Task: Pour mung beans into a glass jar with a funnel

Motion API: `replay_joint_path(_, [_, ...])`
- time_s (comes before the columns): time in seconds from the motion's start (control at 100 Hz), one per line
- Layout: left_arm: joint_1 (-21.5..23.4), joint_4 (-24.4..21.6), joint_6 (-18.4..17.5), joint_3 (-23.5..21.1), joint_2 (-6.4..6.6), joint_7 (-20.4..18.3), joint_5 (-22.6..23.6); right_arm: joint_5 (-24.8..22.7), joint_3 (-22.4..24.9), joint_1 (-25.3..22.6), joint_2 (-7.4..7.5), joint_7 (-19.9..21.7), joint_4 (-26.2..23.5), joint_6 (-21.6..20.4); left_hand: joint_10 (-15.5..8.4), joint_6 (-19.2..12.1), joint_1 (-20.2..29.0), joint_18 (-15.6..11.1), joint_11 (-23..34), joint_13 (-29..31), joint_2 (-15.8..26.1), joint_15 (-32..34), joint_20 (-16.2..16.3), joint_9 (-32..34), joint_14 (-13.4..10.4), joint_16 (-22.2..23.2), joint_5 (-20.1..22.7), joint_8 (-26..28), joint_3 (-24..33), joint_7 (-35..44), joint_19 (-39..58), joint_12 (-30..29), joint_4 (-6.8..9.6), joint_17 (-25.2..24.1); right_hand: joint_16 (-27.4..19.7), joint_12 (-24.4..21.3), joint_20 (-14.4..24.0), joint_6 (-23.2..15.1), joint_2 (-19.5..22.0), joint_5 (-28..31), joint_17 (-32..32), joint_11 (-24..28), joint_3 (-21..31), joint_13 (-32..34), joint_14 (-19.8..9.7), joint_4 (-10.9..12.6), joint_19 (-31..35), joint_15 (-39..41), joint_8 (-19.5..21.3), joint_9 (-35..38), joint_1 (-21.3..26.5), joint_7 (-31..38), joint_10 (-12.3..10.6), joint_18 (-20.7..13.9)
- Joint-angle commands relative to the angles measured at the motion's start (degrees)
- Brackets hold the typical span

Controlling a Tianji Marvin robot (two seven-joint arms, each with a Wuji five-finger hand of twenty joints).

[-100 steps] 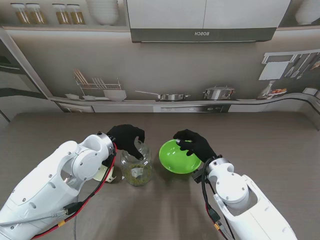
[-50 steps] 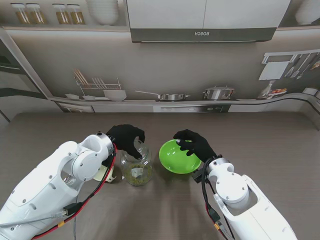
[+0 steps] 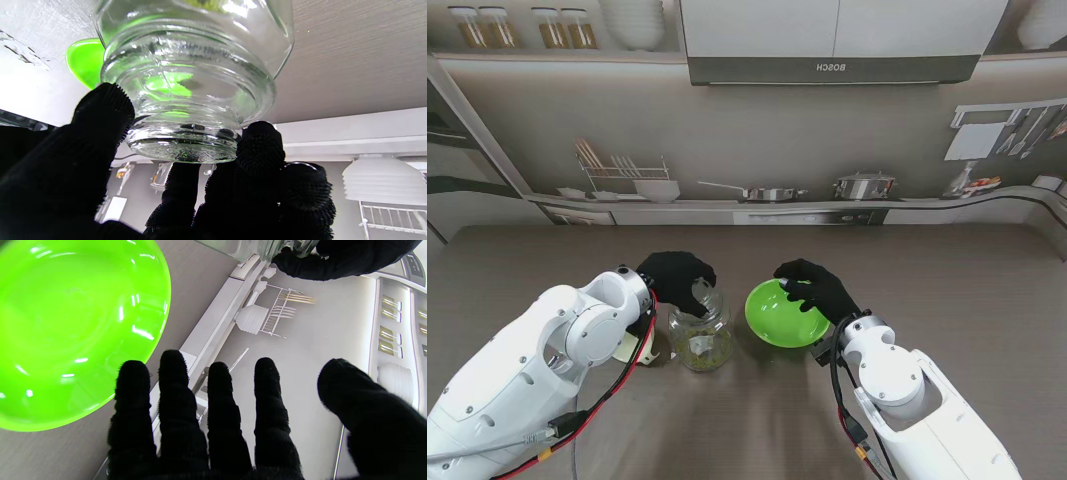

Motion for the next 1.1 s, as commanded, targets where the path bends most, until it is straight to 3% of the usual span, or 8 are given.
replay_joint_path(0.0, [0.33, -0.4, -0.53, -0.28, 0.34, -1.97, 0.2, 0.08, -0.03, -0.2, -0.27, 0.76, -0.12, 0.12, 0.0, 1.64, 0.01, -2.16, -0.97, -1.91, 4.16, -1.84, 1.66, -2.35, -3.47, 1.3, 3.34, -0.61, 4.65, 0.45, 1.66, -1.21, 3.92, -1.25, 0.59, -0.49, 1.04, -0.07, 1.26, 1.1, -0.55, 0.17, 0.31, 0.66, 0.7, 1.32, -0.56, 0.45, -1.1, 0.58, 0.25, 0.2, 0.44, 1.08])
replay_joint_path(0.43, [1.82, -2.06, -1.55, -1.7, 0.59, -3.1, 1.45, 0.18, -0.02, -0.15, -0.28, 0.81, -0.08, 0.22, 1.95, 2.14, -3.03, -0.81, -8.25, -8.14, 7.16, -8.7, 5.96, -7.73, -0.33, 1.03, -5.26, -7.83, -3.14, -10.69, -3.16, -9.25, 4.59, -6.18, 0.59, -0.49, 1.08, 0.02, 1.3, 1.2, -0.59, 0.16, 0.29, 0.66, 0.6, 1.32, -0.59, 0.45, -1.12, 0.63, 0.26, 0.27, 0.45, 1.13])
replay_joint_path(0.57, [2.29, -2.31, -1.49, -2.15, 0.49, -2.38, 1.57, 0.16, -0.02, -0.14, -0.26, 0.89, -0.08, 0.24, 2.82, 0.59, -3.95, 0.08, -10.93, -9.4, 9.11, -12.52, 6.96, -9.34, 1.45, -0.04, -8.65, -10.94, -7.04, -12.72, -4.61, -13.84, 4.8, -7.47, 0.6, -0.5, 1.06, -0.07, 1.34, 1.21, -0.65, 0.13, 0.3, 0.66, 0.56, 1.32, -0.66, 0.45, -1.14, 0.54, 0.29, 0.25, 0.4, 1.15])
replay_joint_path(0.74, [2.84, -2.57, -2.62, -3.08, 0.44, -1.64, 1.59, 0.2, -0.03, -0.14, -0.23, 1.02, -0.1, 0.26, 3.48, -4.6, -5.11, 2.61, -12.98, -11.64, 12.83, -21.69, 7.45, -10.85, 5.09, -3.61, -12.12, -14.55, -17.1, -14.66, -9.08, -18.32, 5.12, -10.61, 0.59, -0.49, 1.06, -0.05, 1.37, 1.24, -0.74, 0.15, 0.25, 0.59, 0.64, 1.32, -0.77, 0.42, -1.15, 0.63, 0.28, 0.23, 0.38, 1.29])
replay_joint_path(0.82, [3.06, -2.91, -2.49, -3.39, 0.43, -1.77, 1.11, 0.24, -0.02, -0.14, -0.21, 1.09, -0.12, 0.28, 3.51, -5.62, -4.66, 4.39, -13.66, -14.11, 14.77, -28.35, 6.12, -12.31, 6.89, -6.59, -13.74, -16.36, -22.12, -15.5, -15.17, -19.71, 5.57, -13.44, 0.59, -0.5, 1.07, -0.01, 1.36, 1.25, -0.75, 0.12, 0.26, 0.58, 0.64, 1.33, -0.79, 0.4, -1.16, 0.59, 0.29, 0.22, 0.34, 1.2])
replay_joint_path(0.92, [3.53, -3.21, -2.46, -3.92, 0.29, -0.87, 0.98, 0.24, -0.01, -0.15, -0.21, 1.12, -0.12, 0.27, 2.5, -5.99, -3.96, 6.68, -14.42, -20.79, 16.82, -41.0, 0.97, -14.28, 9.38, -13.76, -14.44, -17.21, -26.97, -15.64, -29.03, -20.84, 6.07, -19.55, 0.59, -0.5, 1.09, 0.05, 1.42, 1.22, -0.77, 0.11, 0.21, 0.59, 0.71, 1.33, -0.81, 0.4, -1.16, 0.56, 0.29, 0.2, 0.41, 1.24])
replay_joint_path(1.0, [4.23, -3.7, -2.29, -4.69, 0.14, -0.02, 0.6, 0.23, 0.01, -0.15, -0.22, 1.07, -0.11, 0.25, 0.04, -5.44, -2.53, 7.01, -14.94, -27.83, 18.75, -50.36, -4.54, -15.65, 10.08, -20.95, -14.08, -17.33, -31.07, -15.36, -41.4, -22.0, 6.83, -24.6, 0.58, -0.51, 1.09, -0.06, 1.37, 1.03, -0.81, 0.09, 0.19, 0.53, 0.63, 1.32, -0.86, 0.37, -1.18, 0.49, 0.28, 0.12, 0.46, 1.23])
replay_joint_path(1.09, [5.39, -4.38, -2.45, -6.12, -0.08, 1.2, -0.67, 0.11, 0.02, -0.14, -0.24, 0.93, -0.07, 0.19, -3.48, -4.37, -1.08, 5.97, -15.11, -33.94, 19.95, -55.45, -8.3, -16.42, 9.2, -25.15, -12.58, -16.91, -33.29, -14.63, -50.67, -22.78, 7.52, -28.62, 0.54, -0.54, 1.11, -0.13, 1.28, 0.75, -0.78, 0.0, 0.2, 0.32, 0.67, 1.32, -0.88, 0.25, -1.2, 0.24, 0.29, 0.04, 0.42, 1.27])
